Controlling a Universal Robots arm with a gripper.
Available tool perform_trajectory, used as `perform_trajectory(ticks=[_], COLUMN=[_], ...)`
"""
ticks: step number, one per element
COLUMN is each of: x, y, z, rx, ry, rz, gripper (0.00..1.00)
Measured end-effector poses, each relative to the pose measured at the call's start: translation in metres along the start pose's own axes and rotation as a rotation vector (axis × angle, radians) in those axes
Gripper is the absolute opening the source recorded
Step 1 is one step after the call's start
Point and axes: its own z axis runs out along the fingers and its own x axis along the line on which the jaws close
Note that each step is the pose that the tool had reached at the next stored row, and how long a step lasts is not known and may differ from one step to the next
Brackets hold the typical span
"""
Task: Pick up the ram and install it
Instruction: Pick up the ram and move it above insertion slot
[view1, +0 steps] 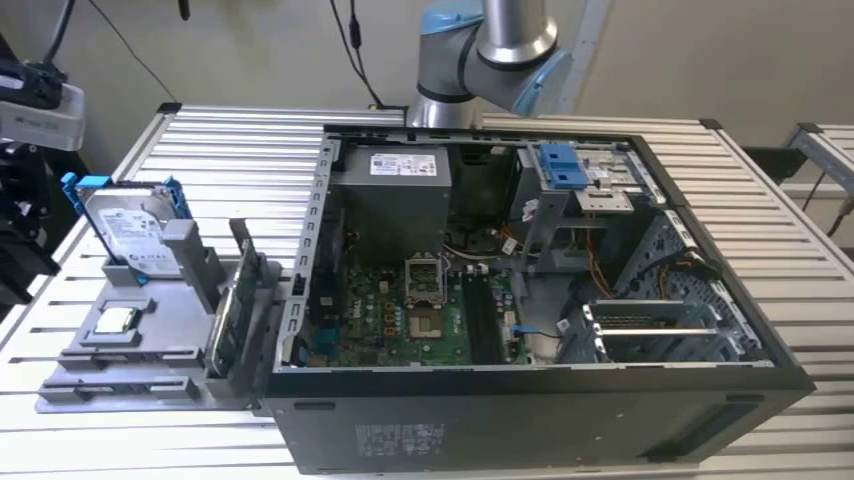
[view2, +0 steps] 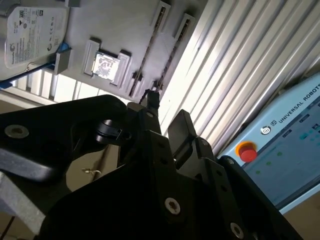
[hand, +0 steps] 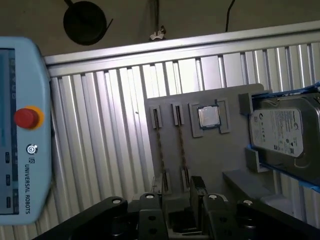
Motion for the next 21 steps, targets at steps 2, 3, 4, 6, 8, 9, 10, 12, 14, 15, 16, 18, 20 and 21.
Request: perform_trajectory(ticks=[2, 3, 4, 6, 8, 9, 10, 12, 14, 15, 16, 18, 20, 21], x=[0.0000, 0.0001, 0.0001, 0.0002, 0.0003, 0.0003, 0.0003, 0.0004, 0.0004, 0.0005, 0.0005, 0.0006, 0.0006, 0.0007], y=[0.0000, -0.0001, -0.0001, -0.0001, -0.0001, -0.0001, -0.0002, -0.0002, -0.0002, -0.0003, -0.0003, -0.0003, -0.0004, -0.0004], z=[0.0017, 0.0026, 0.0035, 0.0052, 0.0070, 0.0079, 0.0088, 0.0106, 0.0123, 0.0132, 0.0141, 0.0157, 0.0174, 0.0182], rx=[-0.0001, -0.0001, -0.0001, -0.0002, -0.0002, -0.0002, -0.0001, -0.0001, -0.0002, -0.0002, -0.0002, -0.0003, -0.0003, -0.0003], ry=[0.0001, 0.0001, 0.0001, 0.0001, -0.0001, -0.0003, -0.0004, -0.0005, -0.0004, -0.0004, -0.0004, -0.0003, -0.0003, -0.0002], rz=[-0.003, -0.005, -0.007, -0.010, -0.014, -0.016, -0.018, -0.023, -0.027, -0.029, -0.031, -0.036, -0.040, -0.042], gripper=[0.36, 0.36, 0.36, 0.36, 0.36, 0.36, 0.36, 0.36, 0.36, 0.36, 0.36, 0.36, 0.36, 0.36])
